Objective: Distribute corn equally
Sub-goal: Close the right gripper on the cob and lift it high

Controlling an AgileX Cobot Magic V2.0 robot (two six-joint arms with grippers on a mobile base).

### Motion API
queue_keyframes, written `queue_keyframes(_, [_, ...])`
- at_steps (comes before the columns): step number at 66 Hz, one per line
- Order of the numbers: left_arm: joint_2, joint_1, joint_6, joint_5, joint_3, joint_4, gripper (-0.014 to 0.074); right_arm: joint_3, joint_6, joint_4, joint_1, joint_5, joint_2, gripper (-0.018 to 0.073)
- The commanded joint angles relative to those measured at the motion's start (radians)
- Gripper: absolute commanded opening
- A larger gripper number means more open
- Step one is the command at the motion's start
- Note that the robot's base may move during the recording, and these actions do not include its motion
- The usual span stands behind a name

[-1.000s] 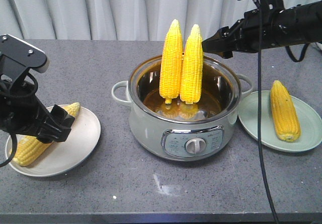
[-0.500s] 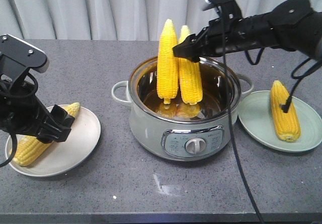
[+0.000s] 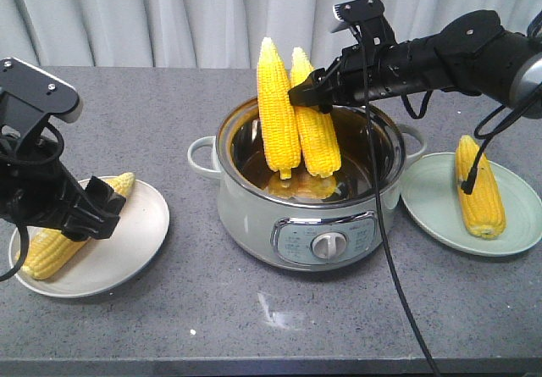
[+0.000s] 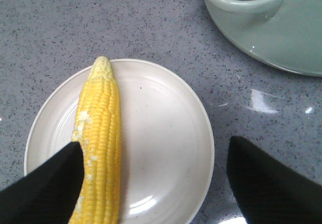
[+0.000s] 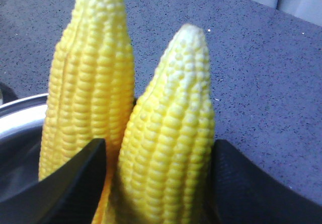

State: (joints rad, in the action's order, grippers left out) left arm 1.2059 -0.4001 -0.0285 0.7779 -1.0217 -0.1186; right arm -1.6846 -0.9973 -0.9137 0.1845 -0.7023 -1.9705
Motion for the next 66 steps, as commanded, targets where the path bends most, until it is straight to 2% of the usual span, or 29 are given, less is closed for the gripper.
queue_keyframes(1, [-0.027, -0.004, 0.002, -0.053, -0.022, -0.004, 0.0565, -0.031, -0.009, -0.031, -0.003, 0.031, 0.045, 0.0355])
queue_keyframes(12, [-0.027, -0.004, 0.002, -0.053, -0.022, -0.004, 0.0565, -0.031, -0.013, -0.031, -0.003, 0.031, 0.045, 0.0225])
queue_keyframes(19, [-0.027, -0.004, 0.002, -0.053, -0.022, -0.004, 0.0565, -0.031, -0.016, -0.031, -0.005, 0.031, 0.048, 0.0186])
queue_keyframes(39, [-0.027, -0.004, 0.002, -0.053, -0.022, -0.004, 0.0565, -0.031, 0.005, -0.01, -0.025, 0.053, 0.126, 0.0191])
queue_keyframes(44, [-0.027, -0.004, 0.002, -0.053, -0.022, -0.004, 0.0565, -0.031, 0.046, 0.019, -0.034, 0.045, 0.156, 0.0192])
queue_keyframes(58, [-0.027, -0.004, 0.002, -0.051, -0.022, -0.004, 0.0565, -0.031, 0.241, 0.112, -0.081, -0.004, 0.27, 0.0192])
queue_keyframes(66, [-0.027, -0.004, 0.002, -0.051, -0.022, -0.004, 0.0565, 0.041, 0.229, 0.112, -0.093, 0.037, 0.357, 0.0193])
